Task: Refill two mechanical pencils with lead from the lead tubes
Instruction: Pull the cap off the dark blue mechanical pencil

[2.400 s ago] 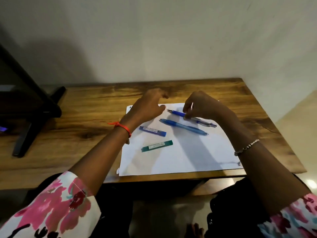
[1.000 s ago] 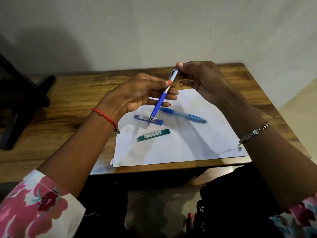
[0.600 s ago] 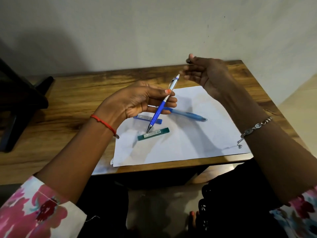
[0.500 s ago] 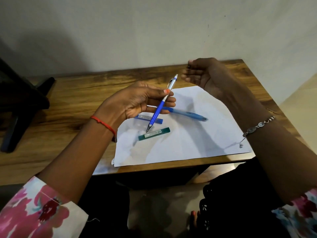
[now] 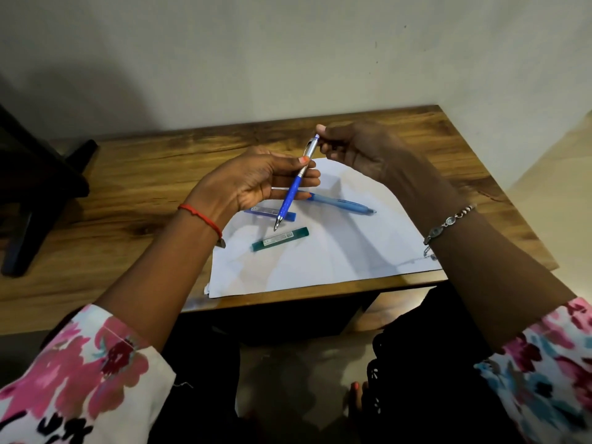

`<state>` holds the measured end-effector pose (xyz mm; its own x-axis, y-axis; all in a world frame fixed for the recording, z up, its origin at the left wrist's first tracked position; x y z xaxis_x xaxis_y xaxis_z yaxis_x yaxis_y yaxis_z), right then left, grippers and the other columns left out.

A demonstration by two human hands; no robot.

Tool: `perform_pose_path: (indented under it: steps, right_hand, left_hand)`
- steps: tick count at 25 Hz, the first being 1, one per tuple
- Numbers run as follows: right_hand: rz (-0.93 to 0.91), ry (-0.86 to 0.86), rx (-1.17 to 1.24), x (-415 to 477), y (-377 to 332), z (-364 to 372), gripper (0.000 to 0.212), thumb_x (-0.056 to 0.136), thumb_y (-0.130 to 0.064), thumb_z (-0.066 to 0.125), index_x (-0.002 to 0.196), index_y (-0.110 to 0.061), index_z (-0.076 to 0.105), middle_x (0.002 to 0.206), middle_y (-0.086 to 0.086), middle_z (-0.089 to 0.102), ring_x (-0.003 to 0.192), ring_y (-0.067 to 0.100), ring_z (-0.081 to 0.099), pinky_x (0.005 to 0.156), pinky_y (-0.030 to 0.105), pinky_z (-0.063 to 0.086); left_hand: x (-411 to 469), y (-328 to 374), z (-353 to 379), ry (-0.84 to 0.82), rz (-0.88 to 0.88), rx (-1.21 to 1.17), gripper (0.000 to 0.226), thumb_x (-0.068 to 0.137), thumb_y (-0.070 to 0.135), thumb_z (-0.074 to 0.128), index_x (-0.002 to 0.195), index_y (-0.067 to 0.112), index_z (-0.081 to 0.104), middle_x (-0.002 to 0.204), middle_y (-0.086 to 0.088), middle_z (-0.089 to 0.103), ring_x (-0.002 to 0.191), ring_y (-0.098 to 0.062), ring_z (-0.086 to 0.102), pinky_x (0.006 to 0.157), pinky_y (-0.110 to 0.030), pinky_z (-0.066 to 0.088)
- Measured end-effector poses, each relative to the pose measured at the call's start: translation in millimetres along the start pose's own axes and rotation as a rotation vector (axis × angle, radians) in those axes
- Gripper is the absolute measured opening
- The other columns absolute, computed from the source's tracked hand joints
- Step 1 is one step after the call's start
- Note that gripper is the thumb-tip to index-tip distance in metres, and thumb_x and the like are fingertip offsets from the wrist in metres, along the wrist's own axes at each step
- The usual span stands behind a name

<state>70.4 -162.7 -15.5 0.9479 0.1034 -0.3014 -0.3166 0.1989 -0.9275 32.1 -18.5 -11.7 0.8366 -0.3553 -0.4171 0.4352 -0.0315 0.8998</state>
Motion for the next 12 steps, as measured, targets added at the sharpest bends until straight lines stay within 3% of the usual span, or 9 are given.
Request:
perform_pose_path:
  steps: [7, 12]
  right_hand:
    - [-0.035, 0.108, 0.141, 1.6, -0.3, 0.2, 0.013, 0.084, -0.001, 0.061, 0.071, 0.000, 0.062, 0.047, 0.001, 0.062, 0.044, 0.008, 0.055, 0.046, 0.016, 0.047]
    - [-0.034, 0.160, 0.219, 2.6, 2.9, 2.0, 0.013, 0.085, 0.000, 0.060, 0.072, 0.000, 0.061, 0.064, 0.008, 0.061, 0.044, 0.009, 0.055, 0.044, 0.016, 0.047]
  left_hand:
    - [-0.1, 6.6, 5.7, 0.017, 0.018, -0.070, 0.013, 0.088, 0.009, 0.054, 0.083, 0.001, 0.064, 0.064, -0.004, 0.074, 0.063, -0.014, 0.072, 0.057, -0.026, 0.059]
    - [-1.6, 9.5, 8.0, 0.029, 0.021, -0.111, 0.014, 0.088, 0.008, 0.055, 0.081, -0.001, 0.063, 0.059, -0.005, 0.072, 0.058, -0.013, 0.071, 0.054, -0.026, 0.059]
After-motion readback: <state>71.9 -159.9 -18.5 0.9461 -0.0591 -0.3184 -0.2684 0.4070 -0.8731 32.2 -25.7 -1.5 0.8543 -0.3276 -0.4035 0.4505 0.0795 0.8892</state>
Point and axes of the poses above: each hand's wrist, its own x-axis towards the middle knuckle, its own z-axis out of the palm, y = z × x, the point moved 5 cm from there along x, towards the middle knuckle
